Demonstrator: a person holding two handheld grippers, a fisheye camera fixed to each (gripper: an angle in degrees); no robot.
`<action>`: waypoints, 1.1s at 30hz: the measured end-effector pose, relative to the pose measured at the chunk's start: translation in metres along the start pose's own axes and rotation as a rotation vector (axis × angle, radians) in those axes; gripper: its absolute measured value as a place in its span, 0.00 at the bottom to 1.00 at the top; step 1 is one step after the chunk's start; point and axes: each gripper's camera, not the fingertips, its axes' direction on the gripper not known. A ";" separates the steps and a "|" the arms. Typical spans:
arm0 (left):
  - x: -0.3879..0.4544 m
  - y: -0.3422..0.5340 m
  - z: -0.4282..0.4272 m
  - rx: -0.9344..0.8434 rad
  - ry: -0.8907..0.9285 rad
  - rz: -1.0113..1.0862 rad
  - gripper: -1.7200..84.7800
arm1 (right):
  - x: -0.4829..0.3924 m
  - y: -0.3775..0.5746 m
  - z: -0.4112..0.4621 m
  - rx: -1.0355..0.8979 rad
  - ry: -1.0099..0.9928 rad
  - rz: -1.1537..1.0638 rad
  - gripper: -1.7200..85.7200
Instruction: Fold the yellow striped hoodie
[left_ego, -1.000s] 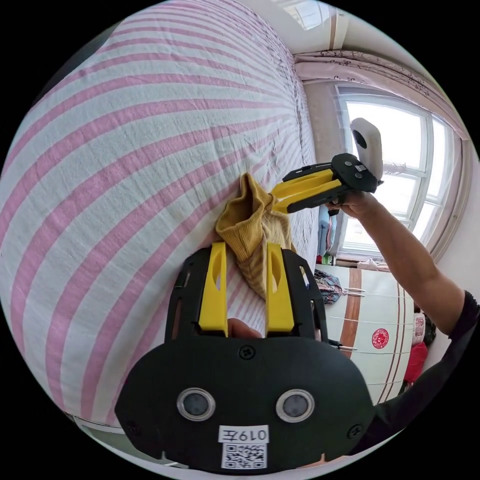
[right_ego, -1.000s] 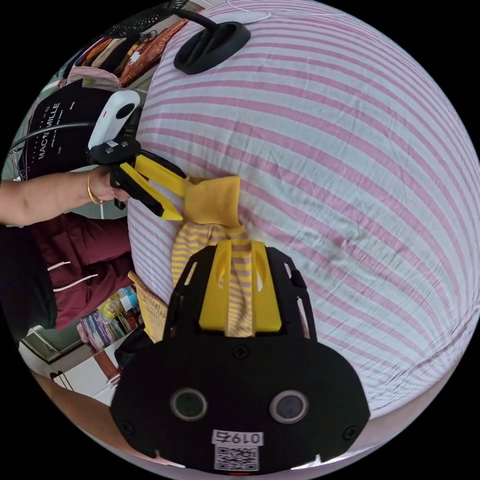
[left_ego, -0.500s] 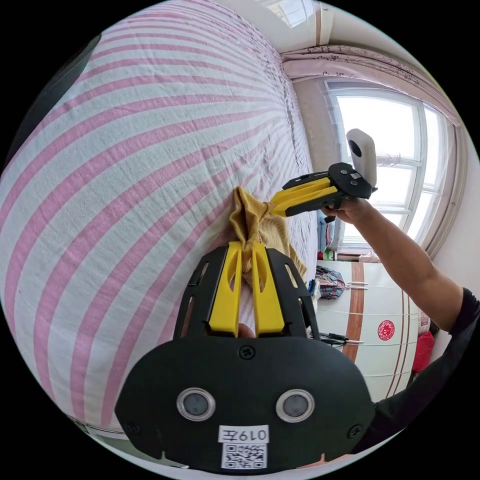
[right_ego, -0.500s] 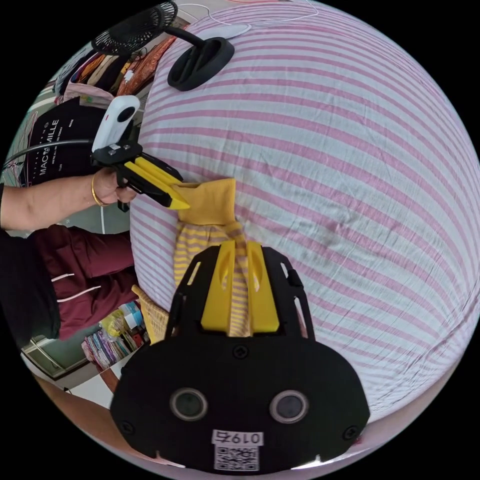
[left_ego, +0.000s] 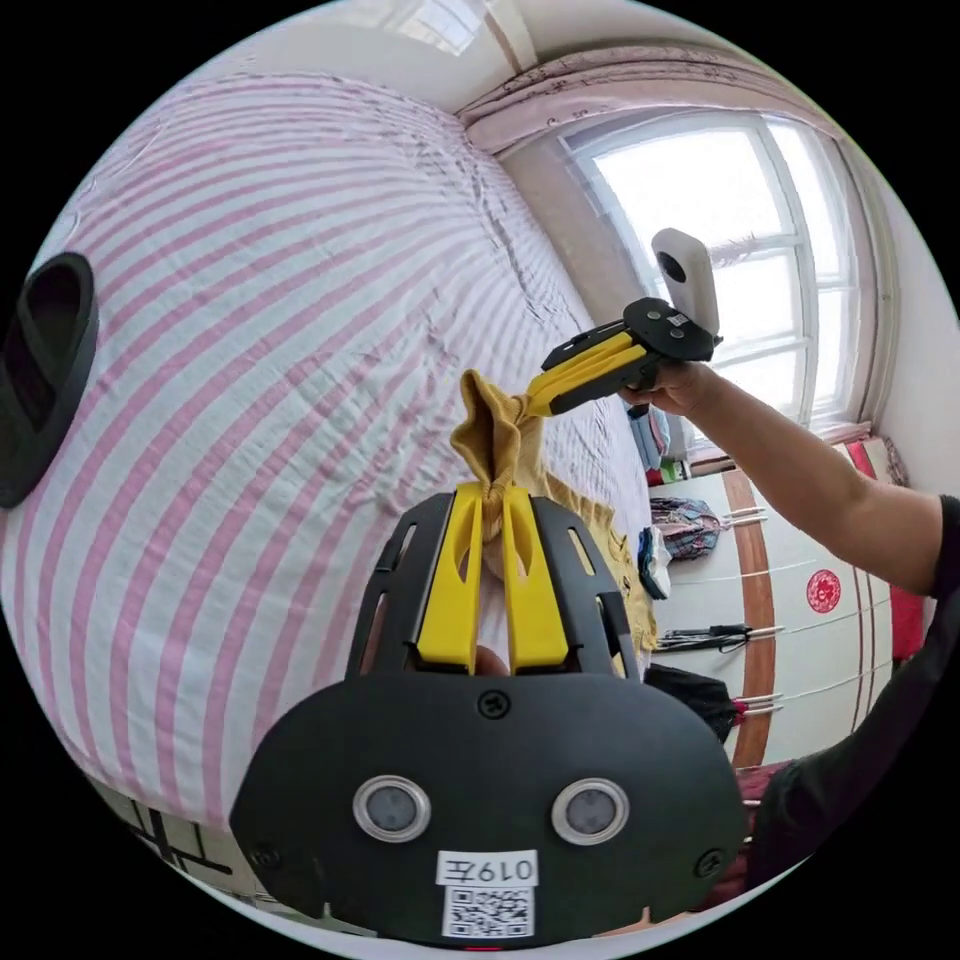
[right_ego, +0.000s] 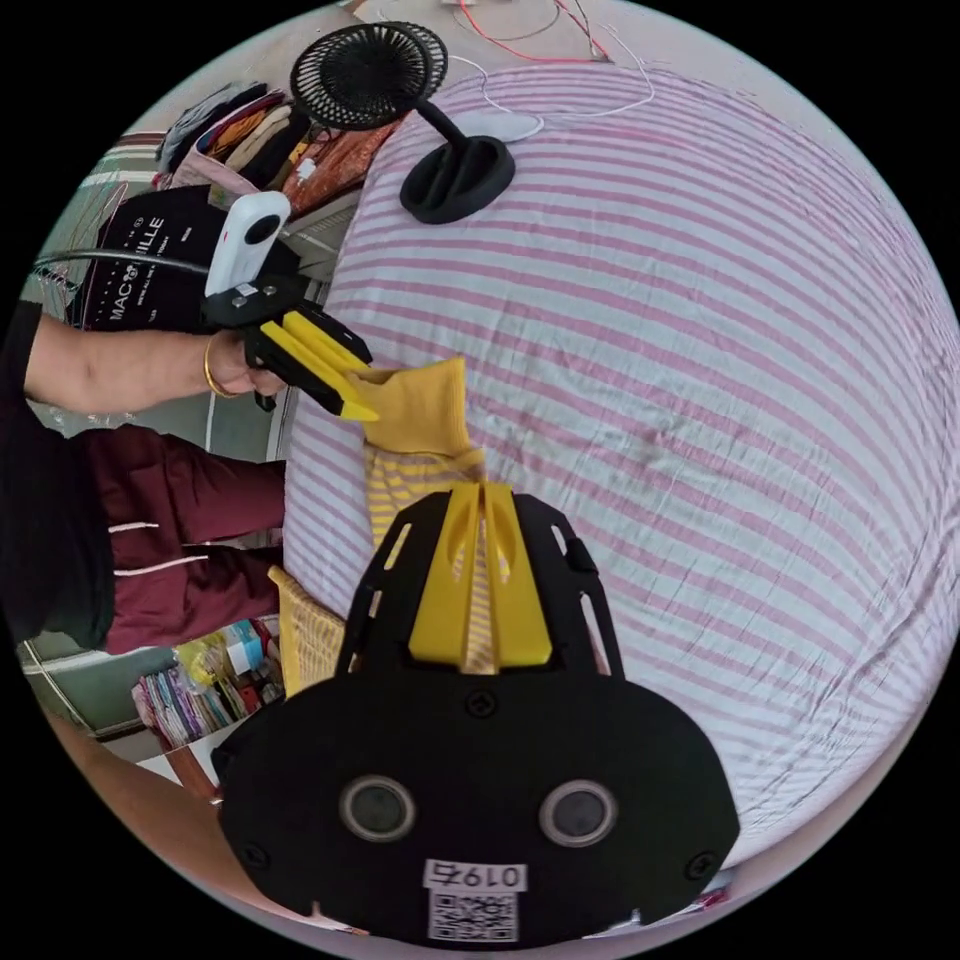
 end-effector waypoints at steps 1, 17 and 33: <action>0.025 0.007 -0.004 0.007 -0.008 0.049 0.04 | -0.012 0.020 -0.003 0.026 0.027 -0.005 0.01; 0.454 0.214 0.046 -0.024 -0.067 0.663 0.04 | -0.250 0.374 0.032 0.235 0.297 -0.034 0.01; 0.684 0.434 0.277 -0.288 -0.428 0.858 0.04 | -0.350 0.659 0.410 0.354 0.379 0.302 0.01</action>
